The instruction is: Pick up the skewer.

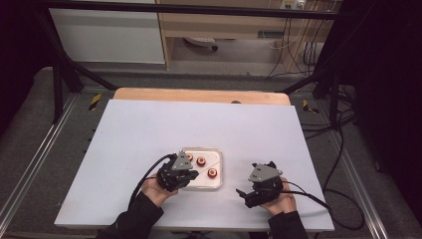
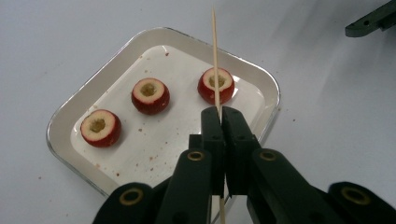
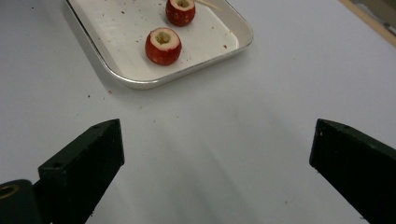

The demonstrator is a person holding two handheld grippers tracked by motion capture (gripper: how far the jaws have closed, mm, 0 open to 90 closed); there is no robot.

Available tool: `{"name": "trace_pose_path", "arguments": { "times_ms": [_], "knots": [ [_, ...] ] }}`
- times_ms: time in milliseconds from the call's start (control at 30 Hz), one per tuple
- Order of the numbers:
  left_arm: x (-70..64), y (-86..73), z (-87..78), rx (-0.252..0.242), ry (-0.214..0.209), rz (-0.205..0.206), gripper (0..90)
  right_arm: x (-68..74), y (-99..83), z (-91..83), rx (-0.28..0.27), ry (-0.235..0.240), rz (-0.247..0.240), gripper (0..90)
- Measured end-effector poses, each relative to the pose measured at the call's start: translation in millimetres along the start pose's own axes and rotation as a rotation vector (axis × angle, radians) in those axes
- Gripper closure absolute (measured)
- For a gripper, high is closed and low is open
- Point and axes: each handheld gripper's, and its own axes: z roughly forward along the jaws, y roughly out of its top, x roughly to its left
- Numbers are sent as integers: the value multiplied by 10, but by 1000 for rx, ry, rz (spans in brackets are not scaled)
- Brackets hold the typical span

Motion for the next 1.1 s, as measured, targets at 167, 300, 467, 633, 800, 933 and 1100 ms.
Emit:
{"name": "trace_pose_path", "arguments": {
  "times_ms": [167, 300, 467, 633, 800, 933, 1100],
  "knots": [
    [-33, 121, 43, 31, -22, 30, 882, 75, 134, 20, 9, -35, -116, 71],
    [-97, 210, 105, 53, -41, 60, 882, 119, 202, 32, 15, -33, -174, 120],
    [-168, 308, 161, 77, -73, 92, 882, 166, 265, 37, 12, -22, -258, 227],
    [-234, 386, 198, 89, -95, 122, 882, 210, 290, 43, 28, -24, -364, 335],
    [-274, 432, 237, 105, -120, 135, 882, 237, 283, 54, 36, -26, -451, 429],
    [-293, 456, 277, 122, -131, 146, 882, 267, 255, 74, 30, -44, -563, 553],
    [-350, 477, 342, 141, -137, 178, 882, 308, 227, 107, 44, -43, -634, 642]
  ]
}}
